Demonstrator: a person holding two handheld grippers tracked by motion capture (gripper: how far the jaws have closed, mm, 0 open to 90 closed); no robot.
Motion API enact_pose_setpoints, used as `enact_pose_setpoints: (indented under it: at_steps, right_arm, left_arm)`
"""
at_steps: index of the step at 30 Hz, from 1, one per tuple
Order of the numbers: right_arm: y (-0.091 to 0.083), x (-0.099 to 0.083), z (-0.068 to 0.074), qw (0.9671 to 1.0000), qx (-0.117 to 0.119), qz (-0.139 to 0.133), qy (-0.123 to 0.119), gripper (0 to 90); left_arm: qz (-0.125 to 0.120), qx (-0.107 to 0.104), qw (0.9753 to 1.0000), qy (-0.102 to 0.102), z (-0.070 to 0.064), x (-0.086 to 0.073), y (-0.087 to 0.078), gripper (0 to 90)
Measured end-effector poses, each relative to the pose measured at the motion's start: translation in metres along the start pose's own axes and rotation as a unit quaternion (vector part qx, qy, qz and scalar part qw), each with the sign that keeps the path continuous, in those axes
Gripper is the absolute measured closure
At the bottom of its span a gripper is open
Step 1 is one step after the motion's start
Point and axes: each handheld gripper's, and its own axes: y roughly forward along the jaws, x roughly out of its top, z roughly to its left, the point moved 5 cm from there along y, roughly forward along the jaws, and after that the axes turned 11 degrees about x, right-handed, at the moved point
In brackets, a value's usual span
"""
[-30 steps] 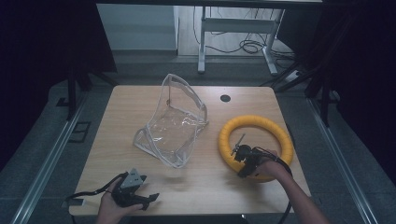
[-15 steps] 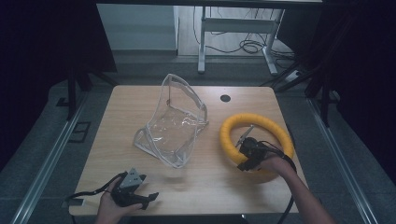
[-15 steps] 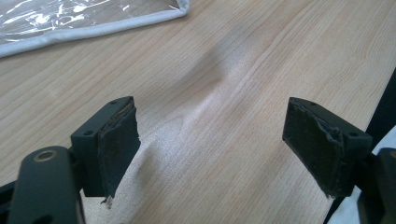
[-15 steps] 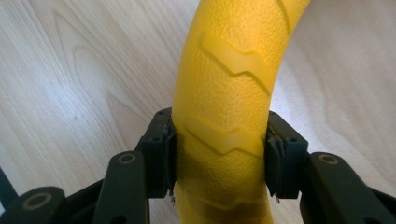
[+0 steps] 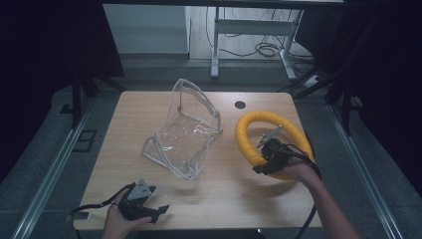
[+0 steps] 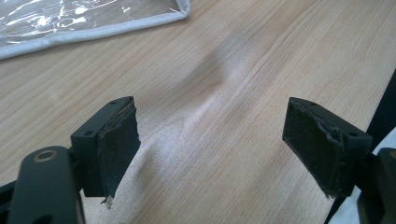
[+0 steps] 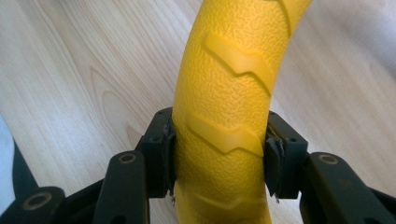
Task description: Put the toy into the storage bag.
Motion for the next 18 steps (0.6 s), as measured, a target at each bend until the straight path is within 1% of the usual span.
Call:
enact_pose_setpoints:
  at_steps: [1,6,9,14,16,17,18]
  right_arm:
    - [-0.003,0.002,0.001,1.0000,0.001,-0.009,-0.001,52.3]
    - [-0.012,0.010,0.007,0.9994,0.005,-0.035,-0.008,52.3]
    - [-0.017,0.016,0.011,0.9983,0.009,-0.056,-0.014,52.3]
    - [-0.023,0.025,0.014,0.9954,0.019,-0.092,-0.018,52.3]
    - [-0.024,0.026,0.014,0.9950,0.020,-0.096,-0.019,52.3]
    - [-0.025,0.027,0.014,0.9943,0.021,-0.103,-0.017,52.3]
    - [-0.028,0.030,0.015,0.9929,0.023,-0.115,-0.019,52.3]
  left_arm:
    - [0.000,0.000,1.0000,0.000,0.000,0.000,0.000,18.4]
    - [0.001,0.000,1.0000,0.000,0.000,0.000,0.000,18.4]
    - [0.001,0.000,1.0000,0.000,0.000,0.000,0.000,18.4]
    - [0.001,0.000,1.0000,0.001,0.000,0.000,0.000,18.4]
    - [0.001,0.001,1.0000,0.001,0.000,0.000,0.000,18.4]
    - [0.001,0.001,1.0000,0.001,0.000,0.000,0.000,18.4]
    - [0.001,0.001,1.0000,0.001,0.000,0.000,0.000,18.4]
